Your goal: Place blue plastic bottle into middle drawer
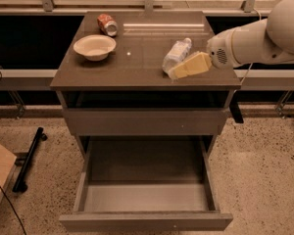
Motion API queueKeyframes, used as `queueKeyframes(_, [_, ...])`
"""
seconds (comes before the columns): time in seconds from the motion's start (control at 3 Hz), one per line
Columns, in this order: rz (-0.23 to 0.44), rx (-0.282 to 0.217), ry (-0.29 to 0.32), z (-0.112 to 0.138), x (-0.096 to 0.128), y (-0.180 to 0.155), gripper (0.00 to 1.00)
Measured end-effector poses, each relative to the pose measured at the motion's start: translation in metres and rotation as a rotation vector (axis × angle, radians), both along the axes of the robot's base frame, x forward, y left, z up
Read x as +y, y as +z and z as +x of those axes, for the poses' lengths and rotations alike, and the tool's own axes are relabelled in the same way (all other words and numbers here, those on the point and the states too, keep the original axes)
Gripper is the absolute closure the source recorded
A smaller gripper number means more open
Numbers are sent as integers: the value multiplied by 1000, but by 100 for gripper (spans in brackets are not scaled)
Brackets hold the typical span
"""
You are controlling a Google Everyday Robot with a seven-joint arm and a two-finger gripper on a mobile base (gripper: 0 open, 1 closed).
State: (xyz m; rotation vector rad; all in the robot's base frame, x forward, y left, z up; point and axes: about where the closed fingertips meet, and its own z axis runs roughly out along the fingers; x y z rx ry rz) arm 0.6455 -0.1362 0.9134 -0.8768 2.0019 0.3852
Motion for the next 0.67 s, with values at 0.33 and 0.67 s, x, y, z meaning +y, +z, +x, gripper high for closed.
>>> queueKeyframes(0.33, [79,-28,-14,22,22,-10,0])
queueKeyframes(0.67, [122,-34,-44,40,33,-23,0])
